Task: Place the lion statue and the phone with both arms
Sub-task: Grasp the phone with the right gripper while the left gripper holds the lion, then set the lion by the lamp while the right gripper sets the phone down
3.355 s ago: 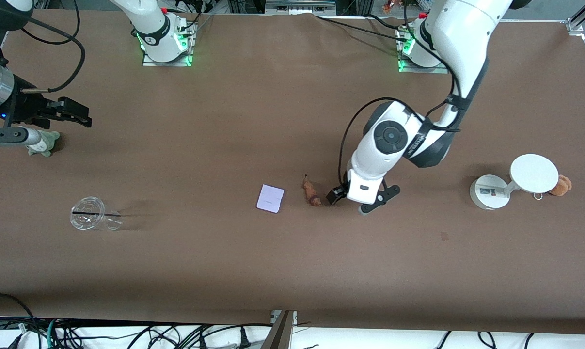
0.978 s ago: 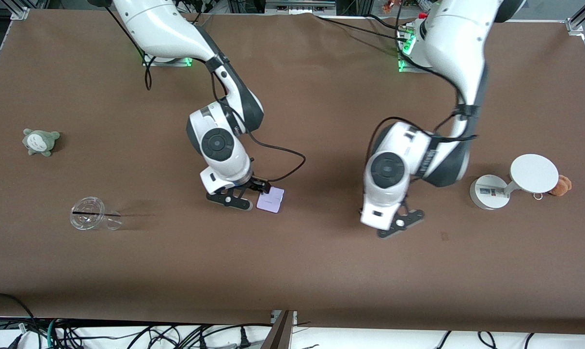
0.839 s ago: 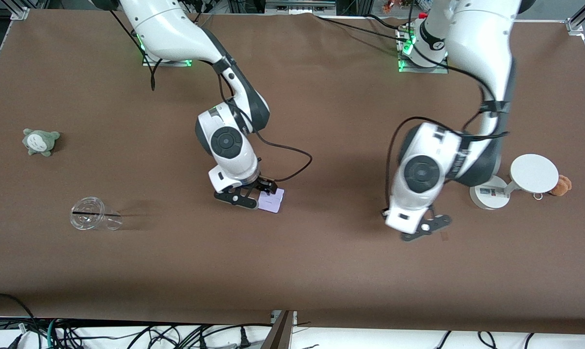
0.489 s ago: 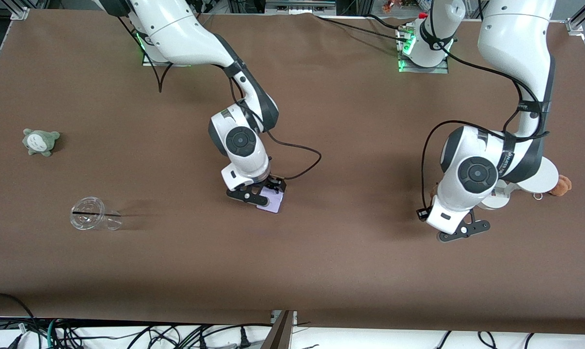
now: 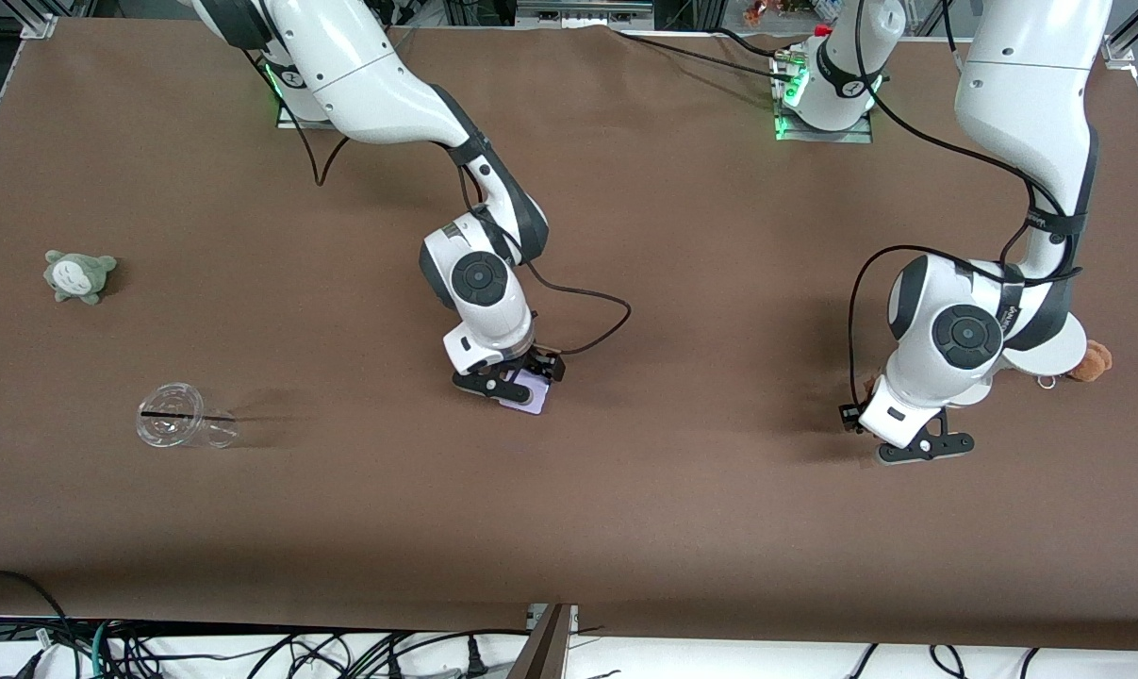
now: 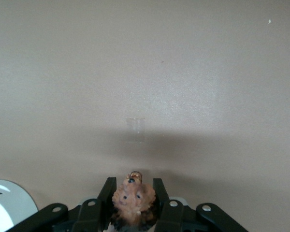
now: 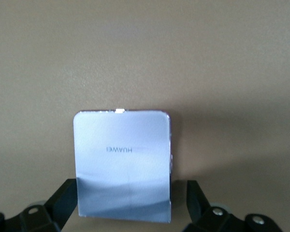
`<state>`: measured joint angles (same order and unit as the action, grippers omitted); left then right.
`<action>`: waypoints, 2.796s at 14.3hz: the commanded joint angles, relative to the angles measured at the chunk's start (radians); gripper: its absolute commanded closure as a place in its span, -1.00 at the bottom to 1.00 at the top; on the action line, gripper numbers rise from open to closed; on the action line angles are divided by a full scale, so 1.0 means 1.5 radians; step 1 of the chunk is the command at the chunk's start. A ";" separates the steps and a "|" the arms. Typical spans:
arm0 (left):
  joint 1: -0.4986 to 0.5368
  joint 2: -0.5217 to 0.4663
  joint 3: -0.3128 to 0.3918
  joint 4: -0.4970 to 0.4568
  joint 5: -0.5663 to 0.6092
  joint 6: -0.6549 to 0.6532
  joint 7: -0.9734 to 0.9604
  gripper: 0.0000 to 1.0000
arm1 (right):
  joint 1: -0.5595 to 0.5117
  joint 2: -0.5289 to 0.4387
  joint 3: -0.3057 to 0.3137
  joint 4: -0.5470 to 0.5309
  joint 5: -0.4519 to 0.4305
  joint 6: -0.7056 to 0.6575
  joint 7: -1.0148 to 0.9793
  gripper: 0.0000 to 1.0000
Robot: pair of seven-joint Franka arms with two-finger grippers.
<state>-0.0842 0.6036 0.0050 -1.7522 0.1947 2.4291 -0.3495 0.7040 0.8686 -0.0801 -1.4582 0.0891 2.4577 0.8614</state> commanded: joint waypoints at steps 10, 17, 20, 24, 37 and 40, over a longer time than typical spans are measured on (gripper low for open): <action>0.010 0.025 -0.004 -0.056 0.016 0.119 0.016 -0.05 | 0.006 0.038 -0.008 0.032 -0.008 0.008 0.005 -1.00; 0.018 -0.003 -0.004 -0.050 0.016 0.110 0.012 -1.00 | -0.006 0.022 -0.013 0.033 -0.029 0.005 -0.063 0.46; 0.018 -0.023 -0.004 -0.044 0.016 0.087 0.012 -1.00 | -0.071 -0.010 -0.018 0.035 -0.025 -0.045 -0.194 0.45; 0.018 -0.038 -0.004 -0.044 0.014 0.081 0.008 -1.00 | -0.147 -0.053 -0.030 0.023 -0.020 -0.127 -0.420 0.45; 0.038 -0.168 -0.006 -0.034 0.008 -0.106 0.092 -1.00 | -0.323 -0.064 -0.036 -0.002 -0.020 -0.188 -0.669 0.45; 0.052 -0.215 -0.007 -0.009 0.003 -0.195 0.130 -1.00 | -0.331 -0.061 -0.036 -0.014 -0.019 -0.156 -0.659 0.45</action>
<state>-0.0311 0.3511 0.0035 -1.7833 0.1948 2.2325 -0.2090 0.2158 0.7946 -0.1436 -1.4449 0.0609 2.1820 -0.1274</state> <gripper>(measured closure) 0.000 0.150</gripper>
